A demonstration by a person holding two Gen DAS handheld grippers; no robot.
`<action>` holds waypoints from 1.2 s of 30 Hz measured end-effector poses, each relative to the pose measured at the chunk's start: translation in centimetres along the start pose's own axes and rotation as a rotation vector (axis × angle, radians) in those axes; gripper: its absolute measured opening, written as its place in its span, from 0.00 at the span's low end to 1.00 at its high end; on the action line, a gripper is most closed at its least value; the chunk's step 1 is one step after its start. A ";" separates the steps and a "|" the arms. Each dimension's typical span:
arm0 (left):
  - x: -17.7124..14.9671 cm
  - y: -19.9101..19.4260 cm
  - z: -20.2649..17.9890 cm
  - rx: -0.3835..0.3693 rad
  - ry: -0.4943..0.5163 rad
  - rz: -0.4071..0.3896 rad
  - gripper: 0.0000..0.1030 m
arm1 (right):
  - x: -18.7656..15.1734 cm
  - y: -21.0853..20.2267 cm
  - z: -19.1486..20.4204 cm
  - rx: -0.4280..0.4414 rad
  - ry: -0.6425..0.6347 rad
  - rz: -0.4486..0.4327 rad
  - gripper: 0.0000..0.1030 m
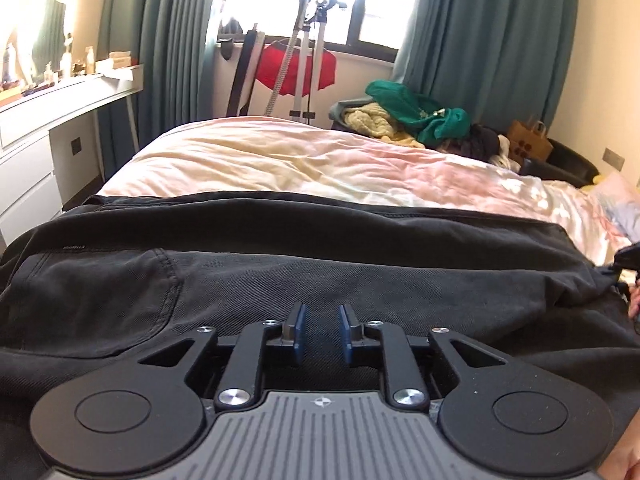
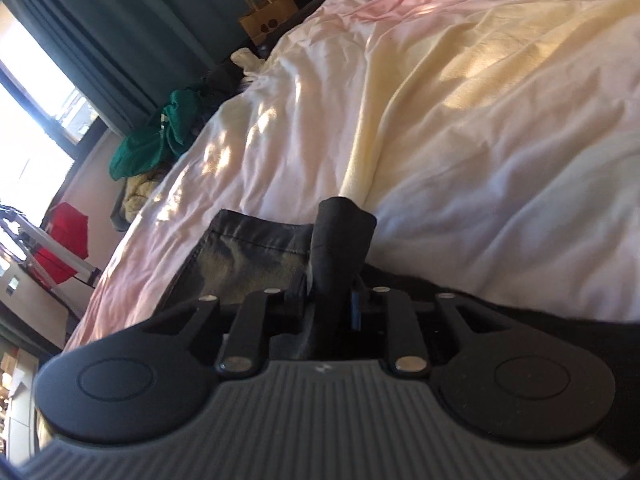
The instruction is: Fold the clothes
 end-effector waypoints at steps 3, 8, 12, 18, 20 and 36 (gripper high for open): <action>0.4 -1.1 0.1 0.014 -0.004 -0.020 0.37 | -0.3 -3.9 0.3 -0.021 -0.006 -0.040 0.64; 0.3 -3.8 -0.5 0.011 0.013 -0.027 0.53 | -1.1 -11.9 1.2 0.005 -0.016 -0.129 0.73; 0.3 -6.4 -1.0 -0.003 0.029 -0.053 0.67 | -1.1 -17.0 0.3 -0.015 -0.079 -0.207 0.73; 0.3 -9.4 -1.4 -0.008 0.050 -0.079 0.81 | -1.6 -20.3 -3.0 -0.068 -0.093 -0.212 0.73; 0.0 -10.3 -1.0 0.003 0.051 -0.076 0.83 | -1.9 -19.8 -4.0 -0.087 -0.060 -0.182 0.73; -1.8 -12.5 3.1 0.147 -0.084 -0.038 0.90 | -3.4 -15.4 -9.2 -0.254 -0.027 -0.083 0.84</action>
Point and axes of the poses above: each gripper's, at about its wrist camera, not at the fingertips, and y roughly the way its jaws point, z to its left, x to its top, the point moved 10 cm from there along y, roughly the way its jaws point, and after that the axes turned 11 degrees about -z, right-handed, at the moved point
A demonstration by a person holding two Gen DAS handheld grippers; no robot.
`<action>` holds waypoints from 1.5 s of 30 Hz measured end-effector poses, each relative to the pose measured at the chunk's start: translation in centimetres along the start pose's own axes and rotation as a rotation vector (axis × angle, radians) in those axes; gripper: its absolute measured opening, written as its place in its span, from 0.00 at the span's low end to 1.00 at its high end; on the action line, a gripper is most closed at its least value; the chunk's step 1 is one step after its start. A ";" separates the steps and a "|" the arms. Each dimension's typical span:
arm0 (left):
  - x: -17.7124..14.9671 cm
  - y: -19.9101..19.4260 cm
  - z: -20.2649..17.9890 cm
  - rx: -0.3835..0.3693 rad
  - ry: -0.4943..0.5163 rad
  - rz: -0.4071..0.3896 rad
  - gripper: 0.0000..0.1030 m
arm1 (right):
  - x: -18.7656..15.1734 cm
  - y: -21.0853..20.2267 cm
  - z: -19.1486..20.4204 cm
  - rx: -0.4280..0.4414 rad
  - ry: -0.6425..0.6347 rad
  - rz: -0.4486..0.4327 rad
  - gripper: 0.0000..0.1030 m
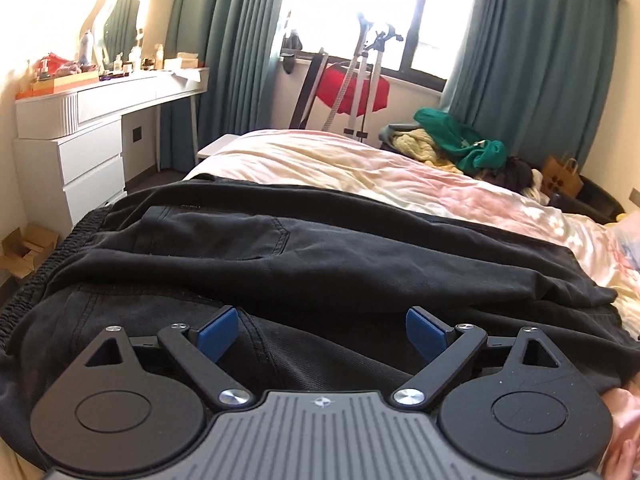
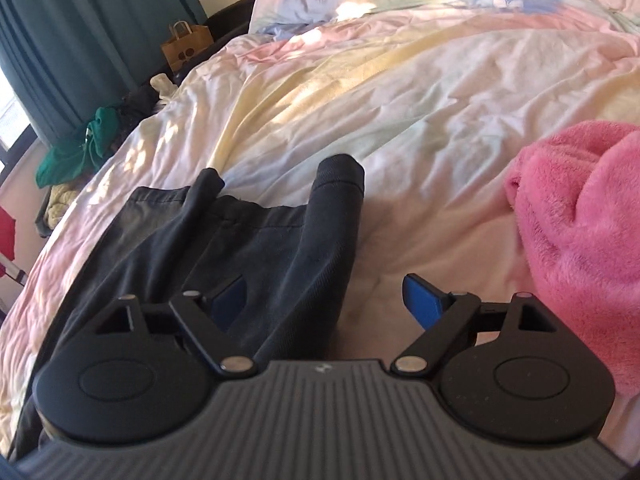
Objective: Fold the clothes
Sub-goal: 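Grasp the trouser leg hem with the right tool, then grasp the elastic waistband with the left tool while the right tool holds the hem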
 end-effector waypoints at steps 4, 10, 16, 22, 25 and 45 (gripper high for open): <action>-0.8 0.9 -0.3 0.014 -0.006 0.027 0.90 | -0.9 1.0 -0.3 0.051 0.095 0.055 0.84; -1.4 1.9 0.1 0.033 -0.059 0.044 0.90 | -1.2 1.5 0.7 0.145 0.133 0.077 0.61; -1.5 2.2 0.2 0.045 -0.083 0.046 0.90 | -1.4 1.2 1.7 0.219 0.159 0.096 0.11; -1.6 2.0 0.9 0.064 -0.115 0.060 0.90 | -0.2 -0.2 2.5 0.271 0.137 0.018 0.07; -1.0 0.9 2.3 0.076 -0.161 0.060 0.90 | 0.0 -0.4 2.2 0.260 0.137 0.013 0.07; 2.2 -7.7 17.5 0.375 -0.296 0.039 0.93 | 0.1 -0.7 2.3 0.207 0.024 -0.010 0.06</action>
Point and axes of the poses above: each gripper's, at about its wrist camera, not at the fingertips, and y roughly the way its jaws point, z to its left, x to its top, the point moved 10 cm from there along y, roughly the way its jaws point, and after that the axes turned 11 degrees about -z, right-handed, at the moved point
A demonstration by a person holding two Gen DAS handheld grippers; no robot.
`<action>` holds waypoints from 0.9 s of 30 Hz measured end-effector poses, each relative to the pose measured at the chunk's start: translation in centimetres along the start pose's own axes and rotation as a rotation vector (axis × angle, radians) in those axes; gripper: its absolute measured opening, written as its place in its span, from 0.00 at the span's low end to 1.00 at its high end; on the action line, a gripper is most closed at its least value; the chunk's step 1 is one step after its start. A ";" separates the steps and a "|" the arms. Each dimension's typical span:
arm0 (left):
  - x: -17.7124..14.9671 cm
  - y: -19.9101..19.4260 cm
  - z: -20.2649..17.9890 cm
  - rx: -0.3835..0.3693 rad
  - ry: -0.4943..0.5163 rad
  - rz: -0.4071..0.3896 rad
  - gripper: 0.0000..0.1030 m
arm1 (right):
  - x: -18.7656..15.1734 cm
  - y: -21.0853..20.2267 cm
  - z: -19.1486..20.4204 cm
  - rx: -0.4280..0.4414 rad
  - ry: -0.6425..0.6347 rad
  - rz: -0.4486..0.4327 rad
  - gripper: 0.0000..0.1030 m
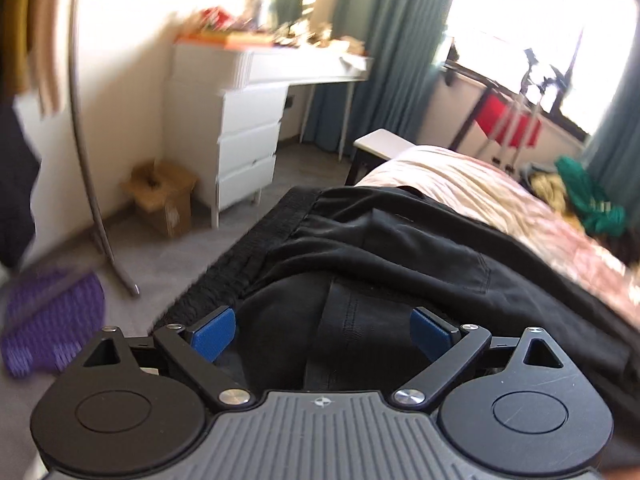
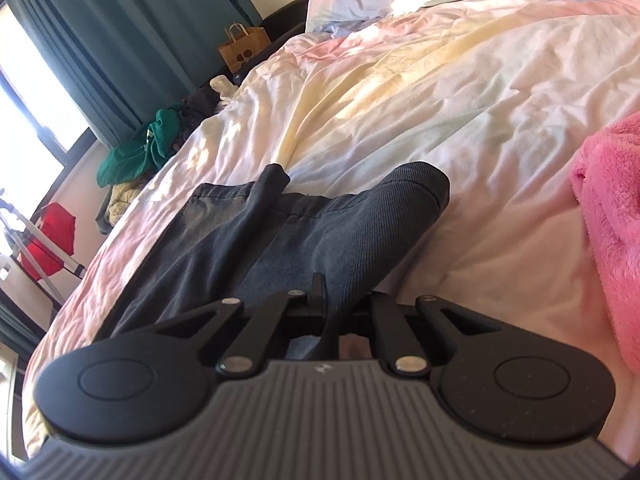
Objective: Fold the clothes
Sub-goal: 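Grasp the elastic waistband with the left tool while the right tool holds the hem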
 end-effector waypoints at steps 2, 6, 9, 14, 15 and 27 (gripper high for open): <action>-0.1 0.1 0.5 0.012 -0.022 0.001 0.93 | 0.0 -0.2 0.0 0.003 -0.002 0.002 0.06; -0.1 -0.2 0.8 0.006 -0.042 -0.013 0.93 | -0.1 -0.4 0.0 0.008 -0.003 0.007 0.06; -0.1 -0.4 1.0 0.003 -0.067 -0.026 0.93 | -0.3 -0.4 0.1 0.007 -0.010 0.008 0.06; 0.1 -0.8 2.1 -0.003 -0.173 -0.041 0.93 | -0.7 -0.1 -0.1 -0.008 0.007 0.016 0.08; 0.1 -0.9 2.7 0.003 -0.208 -0.044 0.93 | -0.8 0.0 -0.2 -0.011 0.009 0.019 0.09; -2.3 -1.0 11.6 0.107 -0.699 0.044 0.93 | -1.4 0.4 -0.5 -0.002 0.064 0.072 0.32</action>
Point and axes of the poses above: each gripper's, at about its wrist camera, not at the fingertips, and y roughly the way its jaws point, z to its left, x to its top, the point moved 10 cm from there along y, roughly the way its jaws point, and after that the axes turned 11 degrees about -z, right-handed, at the moved point
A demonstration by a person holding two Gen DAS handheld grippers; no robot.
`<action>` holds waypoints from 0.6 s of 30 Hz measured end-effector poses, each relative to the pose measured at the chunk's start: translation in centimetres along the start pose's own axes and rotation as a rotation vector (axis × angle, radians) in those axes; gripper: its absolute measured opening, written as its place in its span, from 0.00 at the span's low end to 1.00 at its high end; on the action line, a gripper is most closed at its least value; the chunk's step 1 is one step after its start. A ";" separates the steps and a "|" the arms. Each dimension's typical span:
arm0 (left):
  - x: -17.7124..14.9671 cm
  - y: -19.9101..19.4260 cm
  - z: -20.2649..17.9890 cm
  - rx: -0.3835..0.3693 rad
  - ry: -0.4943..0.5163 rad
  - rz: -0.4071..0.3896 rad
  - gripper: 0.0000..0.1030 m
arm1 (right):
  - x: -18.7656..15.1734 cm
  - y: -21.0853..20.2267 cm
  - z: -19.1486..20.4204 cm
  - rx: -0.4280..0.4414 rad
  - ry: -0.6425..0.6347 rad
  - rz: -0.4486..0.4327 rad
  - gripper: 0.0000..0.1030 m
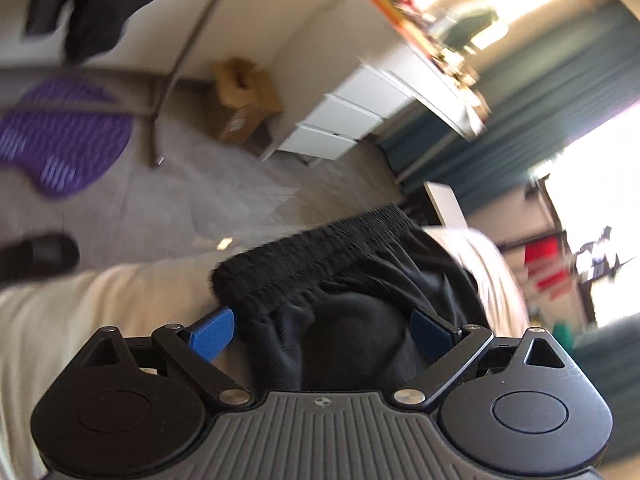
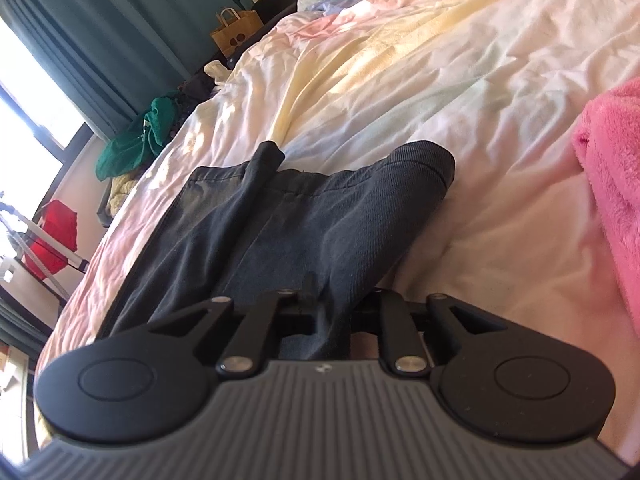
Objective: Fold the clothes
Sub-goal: 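Grasp the elastic waistband with the left tool while the right tool holds the hem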
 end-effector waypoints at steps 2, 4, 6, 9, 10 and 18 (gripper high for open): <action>0.1 0.2 1.4 0.023 -0.061 0.023 0.92 | -0.1 -0.1 -0.3 -0.002 0.038 0.010 0.49; 0.0 0.6 2.2 0.023 -0.096 0.062 0.89 | 0.0 -0.3 -0.8 0.002 0.086 0.006 0.51; -0.6 1.3 2.6 0.009 -0.123 0.119 0.88 | 0.1 -0.5 -1.2 0.007 0.146 0.007 0.51; -1.6 2.5 2.7 -0.044 -0.185 0.199 0.86 | -0.3 -0.4 -2.2 0.019 0.272 0.034 0.51; -2.0 2.8 2.6 -0.069 -0.203 0.226 0.85 | -0.5 -0.3 -2.6 0.021 0.308 0.044 0.51; -3.1 3.2 1.3 -0.267 -0.292 0.294 0.85 | -1.0 0.4 -2.8 0.072 0.445 0.073 0.51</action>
Point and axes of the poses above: each gripper's, at about its wrist camera, not at the fingertips, and y roughly the way its jaws point, z to its left, x to its top, the point moved 10 cm from there along y, roughly the way its jaws point, and after that the axes turned 11 degrees about -z, right-handed, at the moved point
